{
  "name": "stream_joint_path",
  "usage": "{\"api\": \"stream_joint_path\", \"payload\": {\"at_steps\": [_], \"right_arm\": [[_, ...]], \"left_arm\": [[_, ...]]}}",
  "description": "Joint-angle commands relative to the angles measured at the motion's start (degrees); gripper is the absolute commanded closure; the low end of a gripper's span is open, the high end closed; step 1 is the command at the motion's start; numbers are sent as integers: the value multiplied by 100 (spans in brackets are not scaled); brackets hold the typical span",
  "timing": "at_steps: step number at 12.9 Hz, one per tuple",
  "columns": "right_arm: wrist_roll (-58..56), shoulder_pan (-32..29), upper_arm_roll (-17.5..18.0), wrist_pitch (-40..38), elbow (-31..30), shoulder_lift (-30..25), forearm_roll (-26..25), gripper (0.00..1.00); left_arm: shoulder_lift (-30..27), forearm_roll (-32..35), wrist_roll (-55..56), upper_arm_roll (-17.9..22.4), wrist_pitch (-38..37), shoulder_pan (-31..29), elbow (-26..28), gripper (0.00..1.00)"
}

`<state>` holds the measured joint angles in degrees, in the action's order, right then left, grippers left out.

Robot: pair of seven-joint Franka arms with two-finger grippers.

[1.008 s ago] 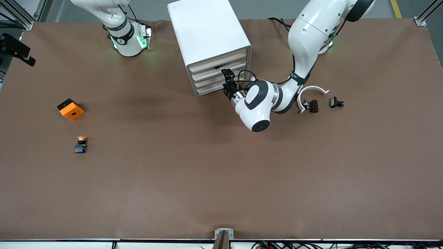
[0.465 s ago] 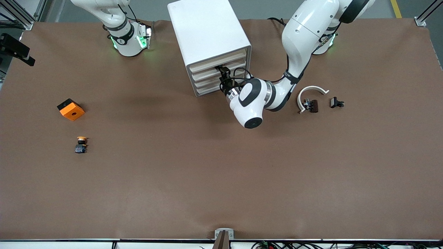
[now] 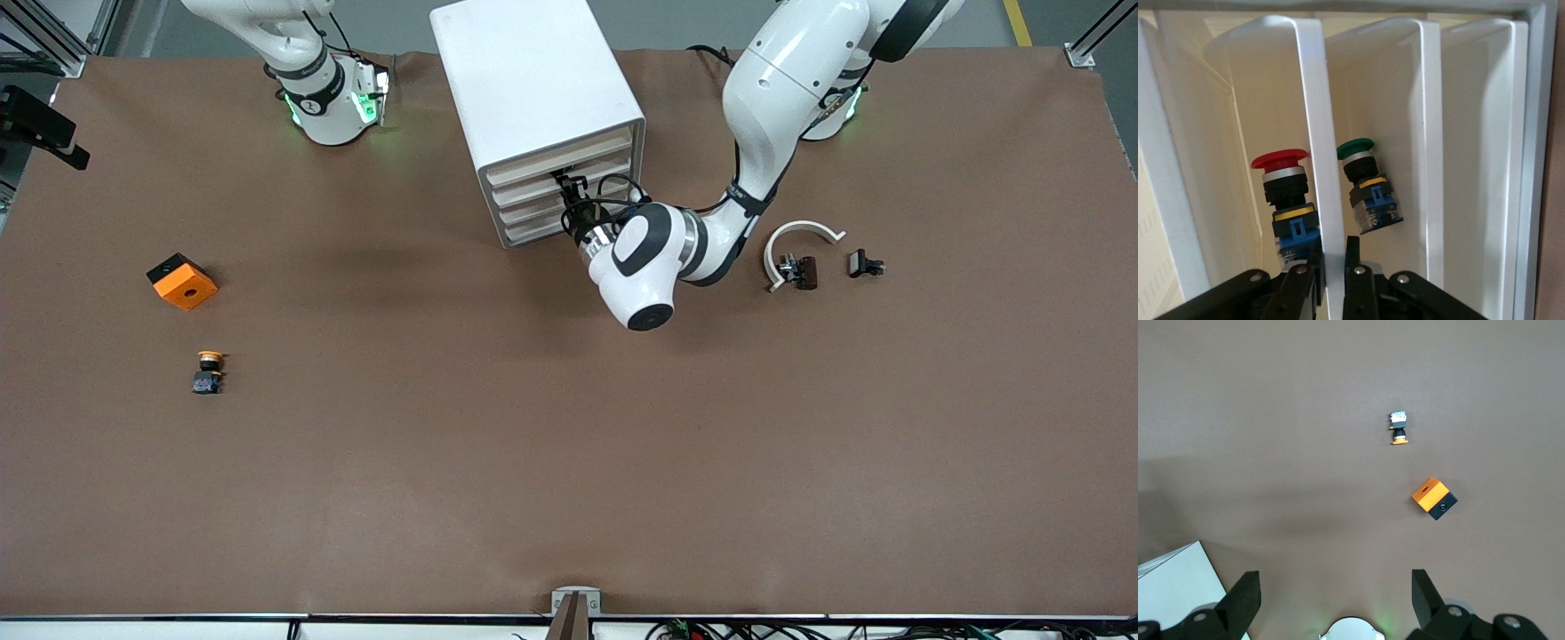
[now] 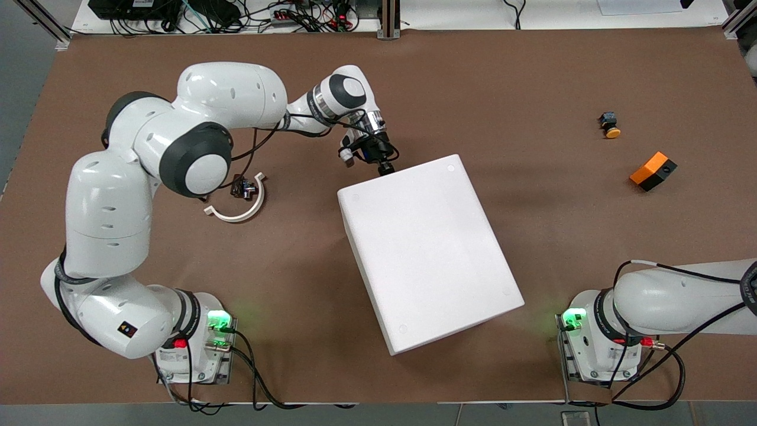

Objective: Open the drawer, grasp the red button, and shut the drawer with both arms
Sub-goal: 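Pull the top drawer open with the left gripper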

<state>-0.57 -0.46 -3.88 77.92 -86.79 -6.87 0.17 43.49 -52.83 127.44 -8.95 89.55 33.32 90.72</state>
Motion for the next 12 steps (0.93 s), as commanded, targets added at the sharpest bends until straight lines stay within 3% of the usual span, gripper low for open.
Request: {"api": "stream_joint_path", "payload": {"at_steps": [1, 12], "right_arm": [[40, -51, 28, -4, -102, -113, -43, 0], [-66, -147, 28, 4, 109, 28, -43, 0]], "left_arm": [[72, -113, -79, 16, -8, -45, -116, 100], [178, -105, -87, 113, 467, -941, -617, 100]]}}
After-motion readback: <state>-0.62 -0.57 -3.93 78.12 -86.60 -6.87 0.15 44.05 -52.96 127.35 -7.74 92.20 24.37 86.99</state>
